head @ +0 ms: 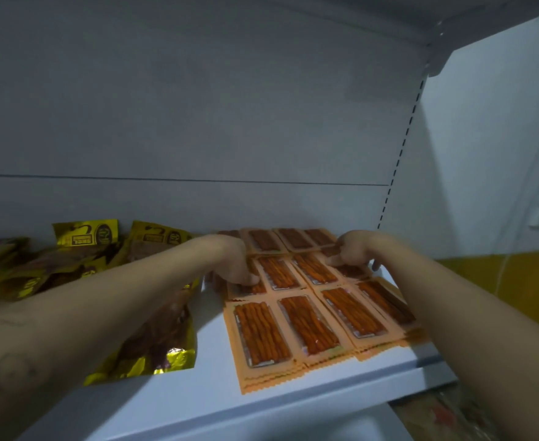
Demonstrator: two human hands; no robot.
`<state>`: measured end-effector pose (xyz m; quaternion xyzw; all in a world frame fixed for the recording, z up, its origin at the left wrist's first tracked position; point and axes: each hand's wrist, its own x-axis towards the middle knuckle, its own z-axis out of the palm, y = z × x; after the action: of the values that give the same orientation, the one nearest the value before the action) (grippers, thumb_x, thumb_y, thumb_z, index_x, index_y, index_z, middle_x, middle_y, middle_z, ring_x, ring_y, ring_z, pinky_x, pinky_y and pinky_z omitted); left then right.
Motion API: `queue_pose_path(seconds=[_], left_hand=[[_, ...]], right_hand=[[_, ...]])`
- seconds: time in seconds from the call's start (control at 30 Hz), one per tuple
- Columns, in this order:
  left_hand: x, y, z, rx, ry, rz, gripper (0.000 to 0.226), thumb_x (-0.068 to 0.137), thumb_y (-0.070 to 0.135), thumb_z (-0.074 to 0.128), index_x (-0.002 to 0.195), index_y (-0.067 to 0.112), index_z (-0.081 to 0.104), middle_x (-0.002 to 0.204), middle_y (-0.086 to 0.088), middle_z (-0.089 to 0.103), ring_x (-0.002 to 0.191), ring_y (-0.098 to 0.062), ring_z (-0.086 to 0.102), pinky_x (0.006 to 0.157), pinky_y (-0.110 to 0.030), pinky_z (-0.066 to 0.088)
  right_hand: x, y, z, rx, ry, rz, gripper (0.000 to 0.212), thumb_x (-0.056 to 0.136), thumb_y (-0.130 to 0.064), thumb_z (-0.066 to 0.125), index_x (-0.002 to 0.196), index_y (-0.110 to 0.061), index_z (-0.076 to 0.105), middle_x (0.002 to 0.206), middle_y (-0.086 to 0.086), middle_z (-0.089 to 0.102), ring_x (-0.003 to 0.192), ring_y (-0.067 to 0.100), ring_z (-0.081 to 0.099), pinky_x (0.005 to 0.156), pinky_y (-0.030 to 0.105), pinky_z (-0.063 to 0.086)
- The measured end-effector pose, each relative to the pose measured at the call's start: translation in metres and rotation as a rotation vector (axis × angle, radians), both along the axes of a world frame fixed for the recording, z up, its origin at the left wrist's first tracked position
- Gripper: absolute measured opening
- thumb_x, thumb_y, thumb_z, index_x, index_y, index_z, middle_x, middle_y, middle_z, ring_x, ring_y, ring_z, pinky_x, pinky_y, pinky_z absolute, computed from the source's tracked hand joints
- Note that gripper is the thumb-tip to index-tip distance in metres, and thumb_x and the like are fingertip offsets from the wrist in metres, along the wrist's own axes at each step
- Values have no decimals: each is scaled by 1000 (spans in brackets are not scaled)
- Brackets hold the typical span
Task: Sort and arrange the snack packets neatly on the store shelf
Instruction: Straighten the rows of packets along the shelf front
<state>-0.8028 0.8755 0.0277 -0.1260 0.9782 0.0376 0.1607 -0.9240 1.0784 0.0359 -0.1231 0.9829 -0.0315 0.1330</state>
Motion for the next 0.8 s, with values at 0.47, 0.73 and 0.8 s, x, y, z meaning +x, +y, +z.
queue_pose_path(seconds=[0.47, 0.73, 0.8], left_hand=[[9, 5, -14, -228, 232, 63, 48, 91, 62, 52, 77, 17, 46, 91, -4, 57, 104, -26, 60, 80, -34, 34], [18, 9, -8, -236, 266, 77, 43, 89, 64, 52, 92, 21, 52, 88, 2, 51, 111, -25, 56, 99, -45, 31], [21, 8, -5, -279, 279, 67, 41, 90, 64, 50, 83, 24, 47, 86, 3, 52, 106, -25, 57, 103, -48, 28]], right_hand=[[-4, 11, -13, -81, 124, 4, 49, 89, -45, 67, 123, -10, 62, 105, 9, 66, 94, 26, 63, 86, 40, 57], [1, 15, -8, -43, 205, 33, 52, 92, -53, 59, 122, -11, 64, 111, 8, 66, 102, 26, 61, 89, 35, 50], [7, 13, 0, -15, 318, 80, 54, 94, -54, 55, 127, -11, 61, 124, 10, 64, 113, 27, 59, 92, 35, 47]])
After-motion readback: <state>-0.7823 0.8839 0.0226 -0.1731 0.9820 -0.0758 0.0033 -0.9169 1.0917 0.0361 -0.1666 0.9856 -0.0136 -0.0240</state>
